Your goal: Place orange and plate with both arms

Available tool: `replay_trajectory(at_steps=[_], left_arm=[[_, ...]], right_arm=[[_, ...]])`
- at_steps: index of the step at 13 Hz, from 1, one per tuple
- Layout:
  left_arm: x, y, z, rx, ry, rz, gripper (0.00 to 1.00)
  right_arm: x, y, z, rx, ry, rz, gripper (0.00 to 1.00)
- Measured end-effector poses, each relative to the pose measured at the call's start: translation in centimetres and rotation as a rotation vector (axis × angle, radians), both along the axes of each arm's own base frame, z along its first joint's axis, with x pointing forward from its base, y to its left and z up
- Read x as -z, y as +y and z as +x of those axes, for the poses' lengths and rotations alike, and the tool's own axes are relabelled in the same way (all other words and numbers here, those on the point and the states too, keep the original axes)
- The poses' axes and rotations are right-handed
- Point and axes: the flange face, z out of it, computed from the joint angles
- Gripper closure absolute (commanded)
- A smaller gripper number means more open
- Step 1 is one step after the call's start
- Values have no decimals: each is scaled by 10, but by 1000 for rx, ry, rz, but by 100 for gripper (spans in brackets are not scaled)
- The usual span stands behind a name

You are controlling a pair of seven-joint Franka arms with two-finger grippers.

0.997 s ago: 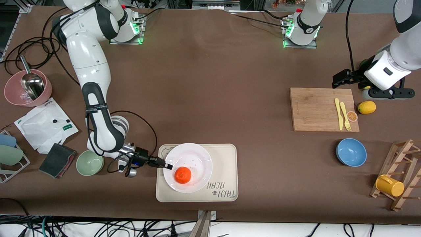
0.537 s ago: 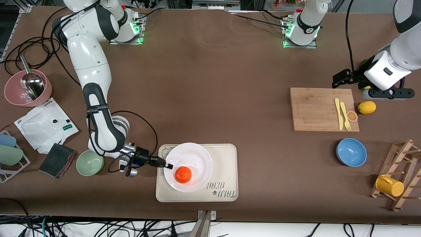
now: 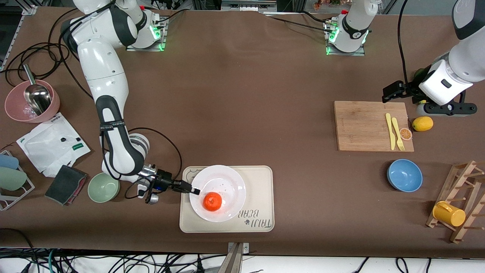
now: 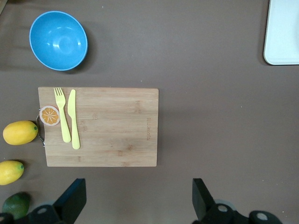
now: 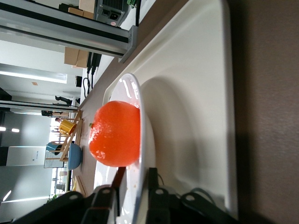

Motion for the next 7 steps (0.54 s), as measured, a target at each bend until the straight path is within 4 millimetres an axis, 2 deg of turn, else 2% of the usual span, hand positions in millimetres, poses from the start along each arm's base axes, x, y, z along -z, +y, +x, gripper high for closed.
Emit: replay_trajectory(at_steps=[4,7], left_arm=[[4,0,2,0,3,0,0],[10,4,5,-7,13,0,0]], right_arm=[[-9,6,4,-9,-19,7,0],[-13,2,7,-32,-39,-30,0]])
